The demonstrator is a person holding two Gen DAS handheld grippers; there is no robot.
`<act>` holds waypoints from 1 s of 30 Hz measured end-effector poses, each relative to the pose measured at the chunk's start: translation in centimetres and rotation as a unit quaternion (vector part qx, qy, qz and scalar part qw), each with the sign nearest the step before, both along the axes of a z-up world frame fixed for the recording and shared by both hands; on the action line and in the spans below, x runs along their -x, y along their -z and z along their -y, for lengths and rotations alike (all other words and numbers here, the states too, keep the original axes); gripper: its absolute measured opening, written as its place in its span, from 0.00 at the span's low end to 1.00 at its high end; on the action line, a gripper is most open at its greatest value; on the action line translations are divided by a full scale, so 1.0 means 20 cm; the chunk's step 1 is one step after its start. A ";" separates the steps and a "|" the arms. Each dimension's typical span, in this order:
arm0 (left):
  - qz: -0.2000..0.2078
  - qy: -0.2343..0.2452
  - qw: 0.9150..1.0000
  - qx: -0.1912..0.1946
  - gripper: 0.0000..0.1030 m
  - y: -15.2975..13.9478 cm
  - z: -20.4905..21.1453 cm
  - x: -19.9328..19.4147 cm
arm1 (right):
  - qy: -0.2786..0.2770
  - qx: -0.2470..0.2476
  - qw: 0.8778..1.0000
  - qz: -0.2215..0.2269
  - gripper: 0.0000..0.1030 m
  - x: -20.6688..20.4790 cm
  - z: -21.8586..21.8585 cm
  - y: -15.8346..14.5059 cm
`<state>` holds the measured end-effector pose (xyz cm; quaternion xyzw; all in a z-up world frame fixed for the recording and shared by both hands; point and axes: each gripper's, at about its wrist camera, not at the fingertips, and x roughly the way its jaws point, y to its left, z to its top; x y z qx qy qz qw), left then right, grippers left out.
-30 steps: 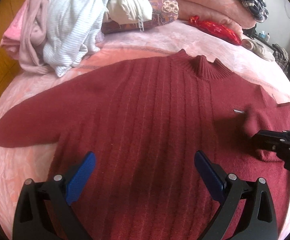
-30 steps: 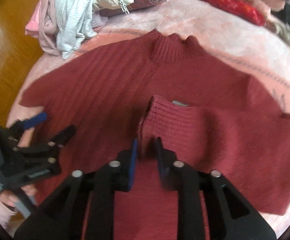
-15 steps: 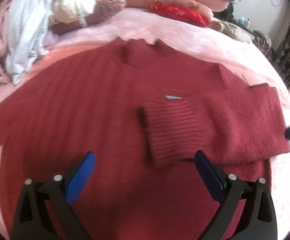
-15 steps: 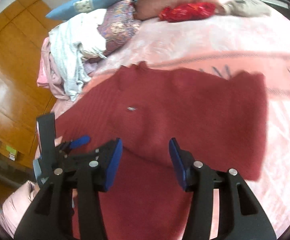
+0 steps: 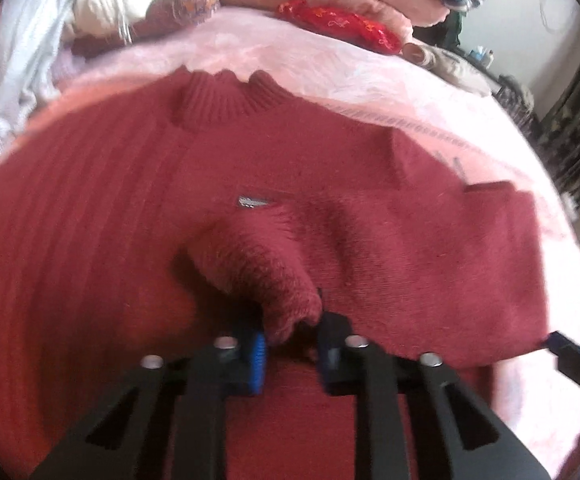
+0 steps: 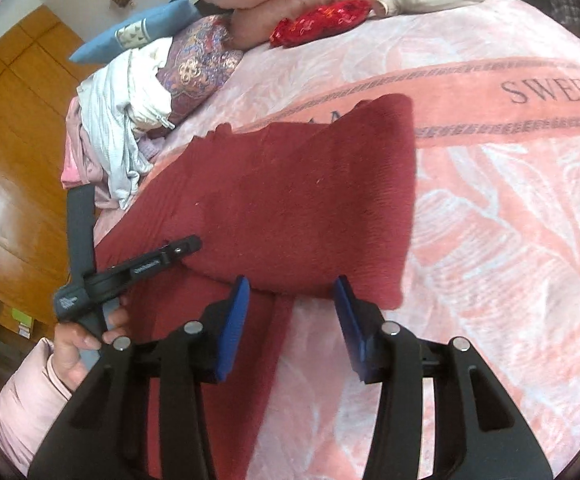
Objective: Fold small clothes
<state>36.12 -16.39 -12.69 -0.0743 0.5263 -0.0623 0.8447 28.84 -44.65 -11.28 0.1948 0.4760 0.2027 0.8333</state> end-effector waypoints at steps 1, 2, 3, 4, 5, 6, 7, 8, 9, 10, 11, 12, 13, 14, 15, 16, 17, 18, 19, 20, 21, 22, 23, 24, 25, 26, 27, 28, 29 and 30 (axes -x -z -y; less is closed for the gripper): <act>-0.006 -0.001 1.000 0.012 0.16 -0.01 -0.02 0.00 | 0.001 0.002 1.000 0.001 0.44 0.00 0.00 0.00; -0.009 0.000 1.000 0.019 0.16 -0.02 -0.05 0.00 | 0.001 0.004 1.000 0.002 0.44 0.00 0.00 -0.01; -0.009 0.001 1.000 0.017 0.16 -0.03 -0.06 0.00 | 0.001 0.007 1.000 0.004 0.44 0.00 -0.01 -0.01; -0.002 0.002 1.000 0.009 0.16 -0.05 -0.09 0.00 | -0.001 0.009 1.000 0.005 0.44 0.00 -0.03 -0.01; 0.008 0.001 1.000 -0.001 0.16 -0.08 -0.12 0.00 | -0.001 0.009 1.000 0.005 0.44 -0.01 -0.04 -0.01; 0.016 0.000 1.000 -0.011 0.16 -0.10 -0.15 -0.01 | -0.002 0.009 1.000 0.005 0.43 -0.02 -0.05 -0.01; 0.027 -0.006 0.999 -0.021 0.16 -0.12 -0.21 -0.01 | -0.004 0.010 1.000 0.004 0.42 -0.02 -0.07 -0.01; 0.034 -0.014 0.999 -0.027 0.16 -0.15 -0.26 -0.02 | -0.006 0.012 1.000 0.003 0.41 -0.03 -0.10 -0.01; 0.039 -0.020 0.999 -0.027 0.16 -0.17 -0.31 -0.03 | -0.008 0.014 1.000 0.003 0.41 -0.04 -0.12 0.00; 0.045 -0.026 0.998 -0.023 0.16 -0.19 -0.38 -0.04 | -0.009 0.015 1.000 0.002 0.41 -0.05 -0.14 0.00; 0.049 -0.030 0.998 -0.024 0.16 -0.21 -0.43 -0.05 | -0.012 0.015 1.000 0.002 0.41 -0.06 -0.17 0.00; 0.055 -0.037 0.997 -0.028 0.16 -0.23 -0.48 -0.06 | -0.014 0.016 1.000 0.001 0.41 -0.06 -0.19 0.00; 0.065 -0.047 0.996 -0.036 0.16 -0.25 -0.54 -0.06 | -0.016 0.017 1.000 0.001 0.41 -0.07 -0.22 0.00; 0.075 -0.058 0.994 -0.045 0.16 -0.27 -0.60 -0.06 | -0.017 0.018 1.000 0.000 0.41 -0.08 -0.25 0.00; 0.083 -0.067 0.993 -0.054 0.16 -0.27 -0.65 -0.07 | -0.017 0.019 1.000 -0.001 0.41 -0.09 -0.26 0.00; 0.085 -0.072 0.992 -0.062 0.16 -0.26 -0.69 -0.07 | -0.016 0.021 1.000 -0.003 0.42 -0.10 -0.29 0.01; 0.081 -0.073 0.992 -0.067 0.17 -0.24 -0.73 -0.08 | -0.011 0.025 1.000 -0.006 0.48 -0.11 -0.30 0.01; 0.074 -0.075 0.992 -0.063 0.18 -0.20 -0.76 -0.08 | -0.004 0.029 1.000 -0.012 0.51 -0.12 -0.31 0.02; 0.067 -0.081 0.993 -0.059 0.18 -0.17 -0.79 -0.08 | 0.004 0.029 0.999 -0.016 0.53 -0.14 -0.32 0.03; 0.062 -0.084 0.993 -0.055 0.19 -0.15 -0.81 -0.09 | 0.013 0.023 0.999 -0.023 0.56 -0.16 -0.32 0.05; 0.058 -0.088 0.993 -0.050 0.20 -0.11 -0.82 -0.10 | 0.019 0.015 0.999 -0.032 0.59 -0.18 -0.31 0.07; 0.058 -0.090 0.993 -0.051 0.20 -0.10 -0.83 -0.11 | 0.025 0.014 0.999 -0.041 0.61 -0.19 -0.31 0.09; 0.060 -0.090 0.993 -0.053 0.21 -0.09 -0.83 -0.11 | 0.032 0.019 0.998 -0.056 0.61 -0.21 -0.31 0.12; 0.061 -0.088 0.992 -0.060 0.23 -0.08 -0.82 -0.12 | 0.037 0.021 0.997 -0.063 0.61 -0.23 -0.31 0.14; 0.061 -0.087 0.992 -0.066 0.24 -0.07 -0.82 -0.11 | 0.039 0.024 0.997 -0.069 0.60 -0.25 -0.31 0.16; 0.061 -0.085 0.992 -0.071 0.27 -0.06 -0.81 -0.11 | 0.040 0.027 0.996 -0.073 0.52 -0.26 -0.31 0.18; 0.057 -0.085 0.992 -0.080 0.31 -0.04 -0.80 -0.11 | 0.040 0.029 0.996 -0.079 0.46 -0.27 -0.31 0.21; 0.052 -0.083 0.991 -0.089 0.33 -0.02 -0.79 -0.11 | 0.039 0.040 0.994 -0.092 0.37 -0.28 -0.31 0.24; 0.046 -0.081 0.991 -0.097 0.36 0.00 -0.79 -0.11 | 0.038 0.052 0.994 -0.093 0.34 -0.28 -0.32 0.26; 0.048 -0.081 0.991 -0.100 0.40 0.00 -0.79 -0.11 | 0.034 0.058 0.994 -0.090 0.33 -0.28 -0.32 0.26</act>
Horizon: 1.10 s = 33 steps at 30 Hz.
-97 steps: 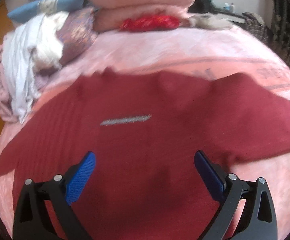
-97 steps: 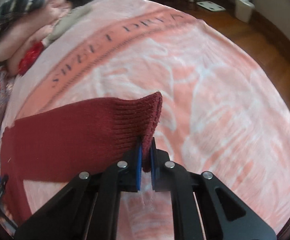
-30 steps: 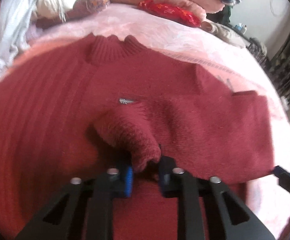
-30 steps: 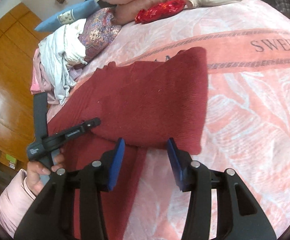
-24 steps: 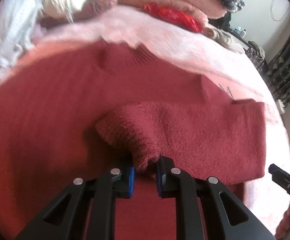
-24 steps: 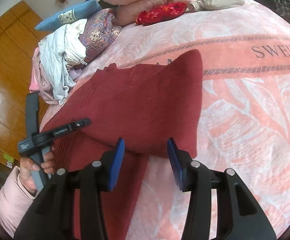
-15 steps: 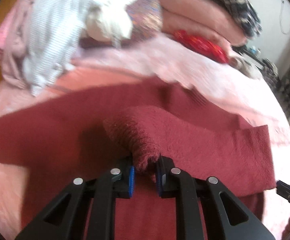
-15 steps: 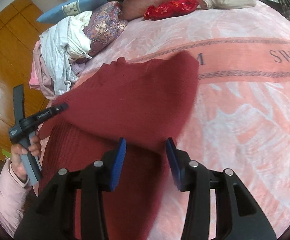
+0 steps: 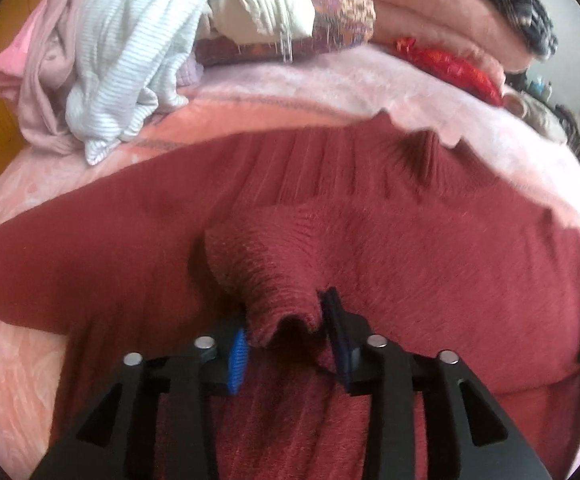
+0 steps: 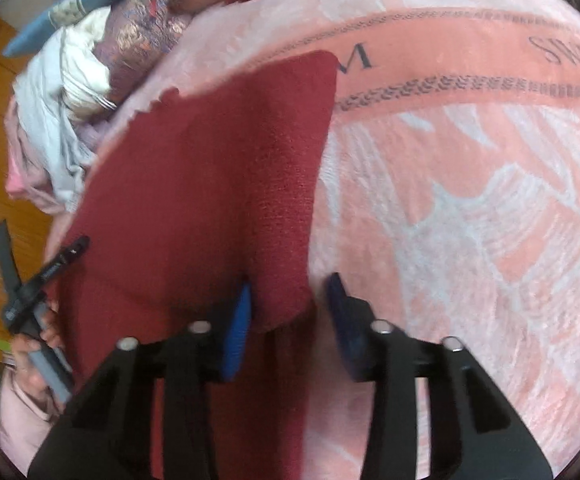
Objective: Fold small clothes
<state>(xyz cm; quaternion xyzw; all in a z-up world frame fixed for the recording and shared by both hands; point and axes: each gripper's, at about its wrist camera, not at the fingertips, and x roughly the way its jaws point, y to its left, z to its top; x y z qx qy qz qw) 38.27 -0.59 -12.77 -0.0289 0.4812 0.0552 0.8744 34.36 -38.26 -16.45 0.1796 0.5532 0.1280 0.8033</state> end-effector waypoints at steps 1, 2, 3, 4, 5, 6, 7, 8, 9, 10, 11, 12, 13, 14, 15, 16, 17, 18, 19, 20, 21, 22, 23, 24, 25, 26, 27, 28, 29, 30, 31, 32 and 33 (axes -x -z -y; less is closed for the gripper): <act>0.003 0.001 1.000 -0.005 0.42 0.01 0.00 0.01 | -0.005 0.008 1.000 0.001 0.32 0.01 -0.01 0.00; 0.001 0.003 1.000 -0.009 0.46 0.01 -0.01 0.01 | -0.007 0.017 1.000 -0.002 0.31 0.01 -0.01 0.00; -0.001 0.004 1.000 -0.008 0.49 0.00 -0.01 0.01 | -0.008 0.024 1.000 -0.006 0.31 0.01 -0.02 0.00; -0.005 0.005 1.000 0.000 0.50 0.00 -0.03 0.01 | -0.008 0.028 1.000 -0.008 0.31 0.01 -0.03 0.00; -0.007 0.003 1.000 0.012 0.53 -0.02 -0.06 0.01 | -0.005 0.033 0.999 -0.010 0.32 0.01 -0.03 -0.01; -0.011 0.002 1.000 0.026 0.62 -0.03 -0.08 0.02 | -0.003 0.038 0.999 -0.009 0.33 0.01 -0.04 -0.02; -0.018 0.000 0.999 0.040 0.69 -0.04 -0.12 0.03 | -0.003 0.041 0.999 -0.004 0.36 0.01 -0.05 -0.03; -0.019 -0.003 0.999 0.044 0.82 -0.06 -0.16 0.04 | -0.003 0.043 0.999 0.003 0.37 0.02 -0.06 -0.05; -0.015 -0.005 0.999 0.042 0.87 -0.08 -0.19 0.05 | -0.001 0.046 0.999 0.009 0.37 0.03 -0.07 -0.07; -0.009 0.000 0.999 0.034 0.90 -0.11 -0.24 0.07 | 0.000 0.049 0.999 0.014 0.37 0.03 -0.08 -0.09; -0.006 -0.001 1.000 0.019 0.97 -0.14 -0.28 0.08 | 0.001 0.054 0.998 0.022 0.38 0.03 -0.10 -0.13; -0.002 -0.005 1.000 0.009 0.96 -0.16 -0.33 0.09 | 0.002 0.057 0.998 0.029 0.39 0.03 -0.12 -0.16; 0.001 -0.004 1.000 0.013 0.96 -0.18 -0.38 0.10 | 0.001 0.057 0.998 0.036 0.41 0.02 -0.15 -0.19; -0.001 -0.006 1.000 0.015 0.96 -0.19 -0.41 0.10 | -0.004 0.051 0.998 0.044 0.41 0.02 -0.19 -0.22; -0.008 -0.012 1.000 0.016 0.96 -0.19 -0.46 0.11 | -0.013 0.042 0.998 0.048 0.41 0.02 -0.24 -0.25; -0.019 -0.015 0.999 0.024 0.96 -0.18 -0.52 0.12 | -0.022 0.034 0.998 0.048 0.41 0.02 -0.29 -0.26; -0.028 -0.015 0.999 0.036 0.96 -0.18 -0.57 0.12 | -0.036 0.024 0.998 0.045 0.42 0.02 -0.36 -0.28; -0.032 -0.018 0.998 0.051 0.96 -0.18 -0.64 0.14 | -0.050 0.017 0.998 0.043 0.42 0.02 -0.44 -0.28; -0.031 -0.026 0.998 0.054 0.96 -0.18 -0.69 0.16 | -0.063 0.013 0.997 0.042 0.42 0.02 -0.51 -0.29; -0.028 -0.038 0.997 0.054 0.96 -0.19 -0.76 0.18 | -0.079 0.012 0.996 0.041 0.42 0.02 -0.60 -0.29; -0.027 -0.043 0.997 0.054 0.96 -0.20 -0.82 0.19 | -0.093 0.012 0.995 0.041 0.42 0.03 -0.67 -0.28; -0.028 -0.048 0.997 0.053 0.96 -0.21 -0.90 0.21 | -0.110 0.014 0.993 0.039 0.43 0.03 -0.76 -0.27; -0.031 -0.056 0.997 0.048 0.96 -0.21 -0.99 0.22 | -0.117 0.015 0.992 0.038 0.43 0.03 -0.81 -0.27; -0.031 -0.062 0.997 0.046 0.96 -0.21 -1.05 0.23 | -0.126 0.017 0.991 0.036 0.43 0.03 -0.88 -0.26; -0.027 -0.076 0.996 0.046 0.96 -0.22 -1.16 0.25 | -0.131 0.018 0.991 0.033 0.43 0.03 -0.93 -0.25; -0.023 -0.091 0.995 0.044 0.96 -0.22 -1.24 0.26 | -0.134 0.019 0.990 0.029 0.43 0.02 -0.99 -0.23; -0.016 -0.110 0.993 0.041 0.96 -0.23 -1.32 0.29 | -0.133 0.020 0.991 0.025 0.43 0.01 -1.02 -0.22; -0.003 -0.129 0.991 0.042 0.96 -0.23 -1.42 0.32 | -0.132 0.019 0.991 0.021 0.43 0.01 -1.04 -0.21; 0.008 -0.146 0.988 0.048 0.96 -0.22 -1.51 0.34 | -0.129 0.015 0.991 0.017 0.43 0.00 -1.06 -0.19; 0.011 -0.158 0.986 0.054 0.96 -0.22 -1.57 0.35 | -0.128 0.013 0.992 0.013 0.43 0.00 -1.08 -0.17; 0.014 -0.177 0.982 0.066 0.96 -0.21 -1.67 0.38 | -0.128 0.013 0.992 0.011 0.43 -0.01 -1.09 -0.16; 0.014 -0.193 0.978 0.075 0.96 -0.20 -1.75 0.40 | -0.128 0.016 0.992 0.010 0.44 -0.02 -1.12 -0.14; 0.011 -0.202 0.976 0.077 0.96 -0.20 -1.81 0.41 | -0.128 0.019 0.992 0.008 0.44 -0.03 -1.15 -0.13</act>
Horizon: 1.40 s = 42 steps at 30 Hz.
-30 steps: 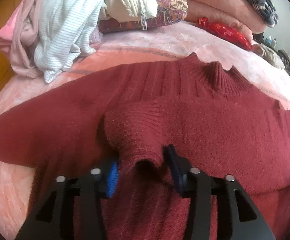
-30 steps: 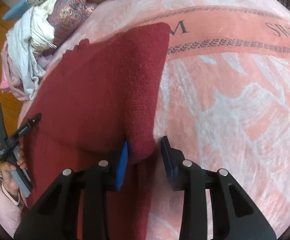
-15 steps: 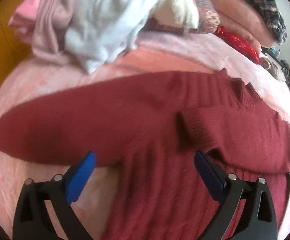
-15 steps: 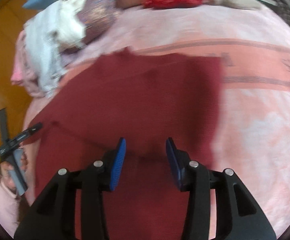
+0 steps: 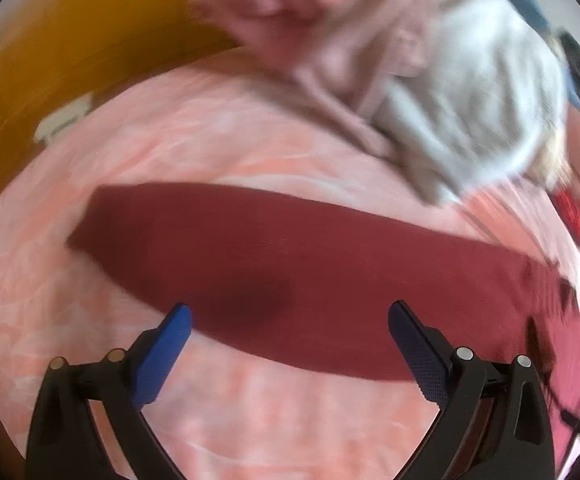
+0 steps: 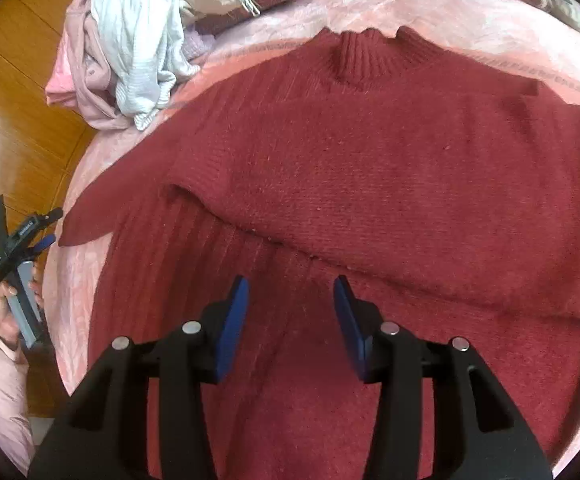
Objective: Fold small clothes
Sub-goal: 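Move the left tool to the other sleeve and grasp its cuff, then carry the second sleeve across the sweater body with the left tool and release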
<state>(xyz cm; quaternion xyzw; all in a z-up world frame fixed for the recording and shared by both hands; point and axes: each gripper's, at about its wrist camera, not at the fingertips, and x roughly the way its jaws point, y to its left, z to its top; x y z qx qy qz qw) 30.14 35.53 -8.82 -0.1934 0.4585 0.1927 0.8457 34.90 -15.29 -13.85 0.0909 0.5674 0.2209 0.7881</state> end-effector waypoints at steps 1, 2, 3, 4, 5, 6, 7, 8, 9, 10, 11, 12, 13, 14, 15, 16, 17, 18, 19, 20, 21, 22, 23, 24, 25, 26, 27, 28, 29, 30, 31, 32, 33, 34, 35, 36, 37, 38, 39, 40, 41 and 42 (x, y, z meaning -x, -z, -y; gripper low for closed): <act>-0.009 -0.009 1.000 -0.006 0.96 0.02 -0.06 0.01 | -0.002 0.004 1.000 0.000 0.45 0.00 -0.02 0.01; -0.021 -0.012 1.000 -0.019 0.96 0.03 -0.11 0.01 | -0.003 0.008 1.000 0.000 0.45 -0.01 -0.04 0.01; -0.031 -0.011 0.999 -0.037 0.96 0.04 -0.15 0.01 | -0.005 0.011 1.000 0.001 0.46 -0.01 -0.05 0.02; -0.044 -0.008 0.998 -0.048 0.96 0.05 -0.18 0.01 | -0.007 0.013 1.000 0.002 0.46 -0.01 -0.06 0.02; -0.054 -0.006 0.997 -0.053 0.96 0.06 -0.22 0.01 | -0.010 0.016 1.000 0.003 0.47 -0.01 -0.08 0.02; -0.065 -0.008 0.996 -0.053 0.96 0.07 -0.26 0.01 | -0.012 0.017 1.000 0.003 0.48 -0.01 -0.09 0.03; -0.072 -0.019 0.996 -0.045 0.96 0.08 -0.32 0.02 | -0.013 0.018 1.000 0.004 0.49 -0.01 -0.10 0.03; -0.059 -0.033 0.997 -0.031 0.96 0.08 -0.37 0.04 | -0.014 0.020 1.000 0.004 0.50 -0.01 -0.11 0.04; -0.045 -0.045 0.998 -0.009 0.96 0.08 -0.42 0.06 | -0.015 0.021 1.000 0.004 0.51 -0.02 -0.11 0.05; -0.027 -0.064 0.997 0.020 0.96 0.10 -0.49 0.08 | -0.015 0.023 1.000 0.005 0.51 -0.01 -0.12 0.05; -0.021 -0.075 0.996 0.041 0.96 0.12 -0.53 0.09 | -0.016 0.025 1.000 0.008 0.52 -0.01 -0.12 0.06; -0.020 -0.082 0.995 0.054 0.96 0.14 -0.56 0.09 | -0.017 0.027 0.999 0.010 0.52 -0.01 -0.13 0.06; -0.021 -0.087 0.994 0.060 0.96 0.16 -0.58 0.09 | -0.019 0.029 0.999 0.011 0.52 -0.01 -0.13 0.06; -0.019 -0.086 0.994 0.063 0.96 0.17 -0.59 0.09 | -0.019 0.031 0.999 0.013 0.52 -0.01 -0.13 0.06; -0.016 -0.085 0.994 0.063 0.96 0.17 -0.60 0.09 | -0.020 0.031 0.999 0.013 0.53 -0.01 -0.13 0.06; -0.013 -0.078 0.995 0.068 0.96 0.18 -0.60 0.07 | -0.019 0.031 0.999 0.012 0.53 -0.01 -0.13 0.06; -0.014 -0.072 0.995 0.070 0.96 0.18 -0.60 0.07 | -0.019 0.030 0.999 0.013 0.53 -0.01 -0.13 0.06; -0.015 -0.072 0.995 0.066 0.96 0.19 -0.60 0.05 | -0.018 0.030 0.999 0.013 0.54 -0.01 -0.14 0.06; -0.011 -0.072 0.995 0.064 0.96 0.19 -0.60 0.05 | -0.018 0.030 0.999 0.013 0.54 -0.01 -0.14 0.06; -0.007 -0.070 0.995 0.066 0.96 0.18 -0.59 0.05 | -0.020 0.032 0.999 0.015 0.54 0.00 -0.14 0.06; -0.001 -0.065 0.996 0.068 0.94 0.18 -0.58 0.05 | -0.023 0.036 0.999 0.018 0.54 0.00 -0.14 0.06; -0.003 -0.058 0.996 0.065 0.91 0.18 -0.57 0.04 | -0.025 0.039 0.999 0.021 0.54 0.01 -0.14 0.06; -0.010 -0.054 0.997 0.061 0.79 0.19 -0.56 0.03 | -0.025 0.041 0.999 0.022 0.54 0.00 -0.16 0.06; -0.017 -0.048 0.997 0.055 0.63 0.20 -0.55 0.03 | -0.026 0.041 0.999 0.023 0.54 0.00 -0.16 0.06; -0.022 -0.046 0.998 0.039 0.57 0.20 -0.54 0.02 | -0.026 0.040 0.999 0.023 0.54 0.00 -0.16 0.06; -0.019 -0.044 0.998 0.032 0.49 0.19 -0.54 0.02 | -0.025 0.036 0.999 0.022 0.54 0.01 -0.15 0.06; -0.015 -0.043 0.998 0.031 0.37 0.19 -0.54 0.03 | -0.024 0.033 0.999 0.021 0.54 0.01 -0.15 0.06; -0.009 -0.046 0.999 0.027 0.30 0.17 -0.54 0.03 | -0.023 0.030 0.999 0.020 0.54 0.01 -0.14 0.06; 0.002 -0.049 0.999 0.023 0.17 0.15 -0.55 0.05 | -0.023 0.027 0.999 0.018 0.53 0.01 -0.13 0.05; 0.012 -0.051 0.998 0.021 0.09 0.13 -0.55 0.05 | -0.023 0.025 0.999 0.017 0.53 0.02 -0.12 0.05; 0.034 -0.055 0.998 0.018 0.09 0.09 -0.56 0.07 | -0.023 0.022 0.999 0.015 0.53 0.03 -0.11 0.05; 0.050 -0.058 0.997 0.013 0.08 0.06 -0.56 0.08 | -0.024 0.019 0.999 0.014 0.52 0.03 -0.11 0.04; 0.064 -0.060 0.996 0.012 0.07 0.03 -0.55 0.09 | -0.023 0.017 0.999 0.012 0.52 0.04 -0.10 0.04; 0.082 -0.057 0.995 0.012 0.07 -0.01 -0.54 0.10 | -0.023 0.016 1.000 0.011 0.52 0.05 -0.09 0.03; 0.096 -0.052 0.994 0.008 0.07 -0.05 -0.52 0.10 | -0.022 0.014 1.000 0.010 0.52 0.05 -0.08 0.03; 0.106 -0.050 0.993 0.007 0.07 -0.07 -0.50 0.11 | -0.021 0.014 1.000 0.009 0.52 0.06 -0.07 0.02; 0.123 -0.043 0.991 0.011 0.07 -0.11 -0.47 0.11 | -0.020 0.015 1.000 0.010 0.52 0.06 -0.06 0.01; 0.137 -0.034 0.990 0.016 0.07 -0.14 -0.43 0.10 | -0.019 0.017 1.000 0.011 0.52 0.07 -0.04 0.01; 0.142 -0.028 0.989 0.017 0.07 -0.15 -0.40 0.09 | -0.019 0.018 1.000 0.011 0.52 0.08 -0.03 0.00; 0.147 -0.014 0.989 0.017 0.07 -0.18 -0.34 0.07 | -0.017 0.018 1.000 0.012 0.52 0.08 -0.01 -0.01; 0.149 -0.003 0.989 0.016 0.07 -0.19 -0.30 0.05 | -0.016 0.019 1.000 0.012 0.52 0.08 0.00 -0.01; 0.151 0.010 0.988 0.014 0.07 -0.21 -0.24 0.03 | -0.015 0.019 1.000 0.012 0.52 0.09 0.01 -0.02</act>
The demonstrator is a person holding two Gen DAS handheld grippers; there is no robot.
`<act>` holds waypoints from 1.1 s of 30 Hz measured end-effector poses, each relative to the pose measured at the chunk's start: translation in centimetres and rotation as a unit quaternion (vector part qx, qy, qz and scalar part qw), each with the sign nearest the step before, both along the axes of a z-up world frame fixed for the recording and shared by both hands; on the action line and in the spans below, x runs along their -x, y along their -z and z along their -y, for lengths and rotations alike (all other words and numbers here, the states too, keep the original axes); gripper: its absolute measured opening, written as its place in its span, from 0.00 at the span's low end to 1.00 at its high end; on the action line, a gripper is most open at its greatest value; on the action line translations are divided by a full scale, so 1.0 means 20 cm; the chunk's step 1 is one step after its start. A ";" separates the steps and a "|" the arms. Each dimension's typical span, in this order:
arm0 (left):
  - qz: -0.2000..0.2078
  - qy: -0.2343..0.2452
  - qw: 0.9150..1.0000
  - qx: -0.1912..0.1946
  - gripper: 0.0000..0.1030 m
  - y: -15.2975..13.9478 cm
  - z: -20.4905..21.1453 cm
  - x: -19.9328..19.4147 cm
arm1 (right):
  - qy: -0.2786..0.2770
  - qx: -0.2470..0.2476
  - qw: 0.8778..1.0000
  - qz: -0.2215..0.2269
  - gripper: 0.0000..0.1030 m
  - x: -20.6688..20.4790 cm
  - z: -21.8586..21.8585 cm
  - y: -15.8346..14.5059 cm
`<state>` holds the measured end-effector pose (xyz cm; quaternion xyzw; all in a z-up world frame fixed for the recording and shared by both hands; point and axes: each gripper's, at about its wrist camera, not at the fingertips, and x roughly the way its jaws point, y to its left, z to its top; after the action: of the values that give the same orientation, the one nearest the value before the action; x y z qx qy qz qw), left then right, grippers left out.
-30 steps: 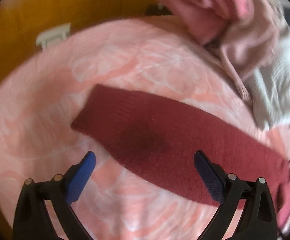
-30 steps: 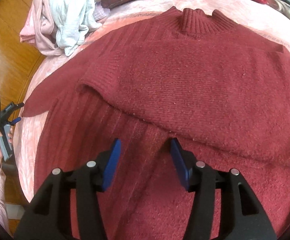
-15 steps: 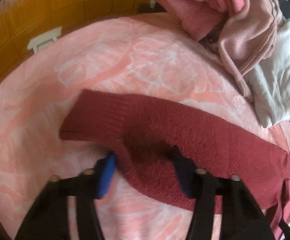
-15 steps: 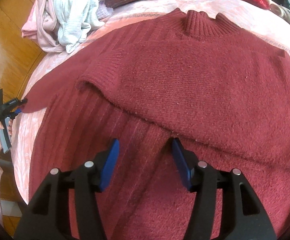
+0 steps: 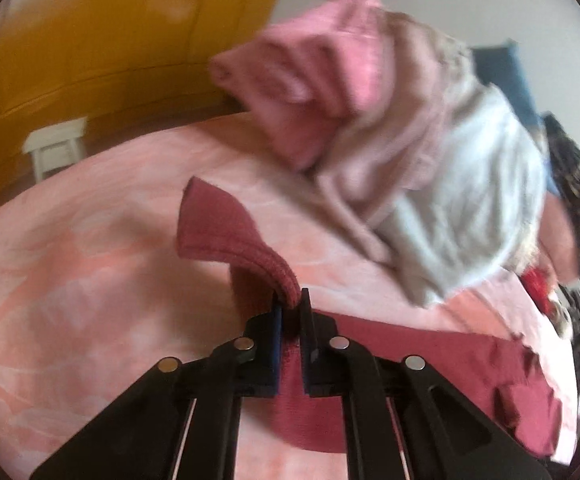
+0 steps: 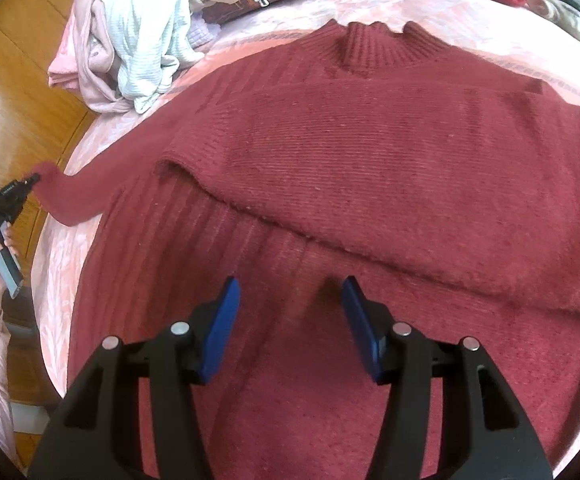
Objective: Fold small clothes
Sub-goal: 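Carry the second sleeve across the sweater body with the left tool and release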
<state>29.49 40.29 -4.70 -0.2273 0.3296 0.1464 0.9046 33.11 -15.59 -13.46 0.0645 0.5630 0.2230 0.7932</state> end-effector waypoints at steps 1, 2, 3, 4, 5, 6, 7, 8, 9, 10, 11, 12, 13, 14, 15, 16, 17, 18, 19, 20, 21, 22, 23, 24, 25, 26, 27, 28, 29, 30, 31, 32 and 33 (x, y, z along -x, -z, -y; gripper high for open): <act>0.004 0.020 1.000 -0.005 0.07 -0.01 0.08 -0.02 | 0.001 0.001 1.000 0.000 0.52 0.00 0.02 -0.01; 0.005 0.038 0.999 -0.008 0.07 -0.03 0.16 -0.05 | 0.003 0.002 1.000 0.002 0.52 0.01 0.04 -0.01; 0.006 0.056 0.998 -0.010 0.06 -0.03 0.24 -0.07 | 0.005 0.002 1.000 0.003 0.52 0.01 0.05 -0.02; 0.009 0.079 0.997 -0.012 0.06 -0.04 0.35 -0.10 | 0.008 0.003 1.000 0.003 0.52 0.01 0.07 -0.03; 0.012 0.097 0.995 -0.013 0.06 -0.04 0.43 -0.12 | 0.012 0.003 1.000 0.004 0.52 0.01 0.10 -0.03; 0.015 0.114 0.993 -0.012 0.06 -0.04 0.52 -0.13 | 0.015 0.003 1.000 0.005 0.52 0.01 0.13 -0.04; 0.019 0.138 0.990 -0.010 0.06 -0.04 0.63 -0.16 | 0.018 0.003 1.000 0.006 0.52 0.01 0.15 -0.04; 0.020 0.157 0.987 -0.009 0.06 -0.04 0.72 -0.17 | 0.022 0.003 1.000 0.006 0.52 0.02 0.19 -0.04; 0.021 0.172 0.985 -0.009 0.06 -0.04 0.81 -0.18 | 0.025 0.002 1.000 0.006 0.52 0.02 0.22 -0.04; 0.024 0.193 0.981 -0.008 0.06 -0.04 0.91 -0.19 | 0.028 0.000 1.000 0.005 0.52 0.02 0.25 -0.04; 0.026 0.211 0.977 -0.009 0.06 -0.04 1.00 -0.20 | 0.031 -0.001 0.999 0.005 0.52 0.03 0.28 -0.04; 0.028 0.227 0.973 -0.010 0.06 -0.04 1.09 -0.20 | 0.034 -0.001 0.999 0.005 0.52 0.03 0.31 -0.04; 0.028 0.247 0.969 -0.007 0.06 -0.03 1.20 -0.21 | 0.036 -0.001 0.999 0.006 0.52 0.04 0.34 -0.04; 0.028 0.260 0.965 -0.004 0.06 -0.03 1.28 -0.22 | 0.040 -0.002 0.999 0.006 0.52 0.04 0.37 -0.04; 0.027 0.278 0.960 -0.002 0.06 -0.02 1.38 -0.22 | 0.043 -0.004 0.999 0.005 0.52 0.05 0.40 -0.04; 0.025 0.289 0.957 -0.003 0.06 -0.01 1.46 -0.23 | 0.046 -0.005 0.999 0.004 0.52 0.06 0.43 -0.04; 0.024 0.300 0.954 -0.001 0.06 0.00 1.53 -0.23 | 0.048 -0.006 0.999 0.004 0.52 0.06 0.45 -0.04; 0.024 0.308 0.951 0.001 0.06 0.01 1.58 -0.23 | 0.051 -0.007 0.999 0.004 0.52 0.07 0.48 -0.04; 0.022 0.317 0.948 0.004 0.06 0.02 1.66 -0.24 | 0.052 -0.009 0.999 0.004 0.52 0.08 0.51 -0.04; 0.020 0.323 0.946 0.007 0.06 0.04 1.71 -0.24 | 0.053 -0.010 0.999 0.005 0.52 0.09 0.53 -0.04; 0.019 0.331 0.943 0.013 0.06 0.05 1.79 -0.25 | 0.055 -0.010 0.998 0.005 0.52 0.10 0.55 -0.05; 0.019 0.336 0.941 0.017 0.06 0.06 1.83 -0.25 | 0.056 -0.012 0.998 0.005 0.52 0.11 0.58 -0.05; 0.019 0.343 0.939 0.019 0.06 0.07 1.89 -0.24 | 0.057 -0.013 0.998 0.004 0.52 0.12 0.59 -0.05; 0.017 0.350 0.937 0.020 0.06 0.08 1.94 -0.24 | 0.058 -0.013 0.998 0.004 0.52 0.12 0.61 -0.05; 0.013 0.359 0.933 0.016 0.06 0.09 2.01 -0.24 | 0.059 -0.013 0.998 0.003 0.52 0.13 0.62 -0.04; 0.009 0.366 0.931 0.011 0.06 0.11 2.07 -0.24 | 0.059 -0.014 0.998 0.001 0.52 0.14 0.64 -0.03; 0.003 0.375 0.927 0.003 0.06 0.13 2.14 -0.24 | 0.059 -0.014 0.998 0.000 0.52 0.14 0.65 -0.03; -0.004 0.379 0.925 -0.001 0.06 0.17 2.17 -0.24 | 0.060 -0.014 0.998 -0.002 0.52 0.15 0.66 -0.02; -0.014 0.382 0.924 -0.004 0.06 0.20 2.21 -0.25 | 0.060 -0.014 0.998 -0.004 0.51 0.15 0.67 -0.01; -0.024 0.382 0.924 -0.006 0.07 0.24 2.24 -0.25 | 0.060 -0.014 0.998 -0.005 0.51 0.15 0.68 0.00; -0.042 0.385 0.922 -0.010 0.07 0.30 2.27 -0.26 | 0.059 -0.015 0.998 -0.006 0.51 0.16 0.69 0.00; -0.058 0.386 0.921 -0.013 0.08 0.34 2.30 -0.26 | 0.059 -0.016 0.998 -0.008 0.51 0.16 0.69 0.01; -0.072 0.389 0.918 -0.012 0.09 0.39 2.31 -0.26 | 0.058 -0.015 0.998 -0.009 0.51 0.16 0.69 0.01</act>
<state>34.66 -5.97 -12.49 -0.0586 0.4548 -0.1970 0.8666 29.93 -29.39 -13.69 0.1111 0.5618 0.1849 0.7987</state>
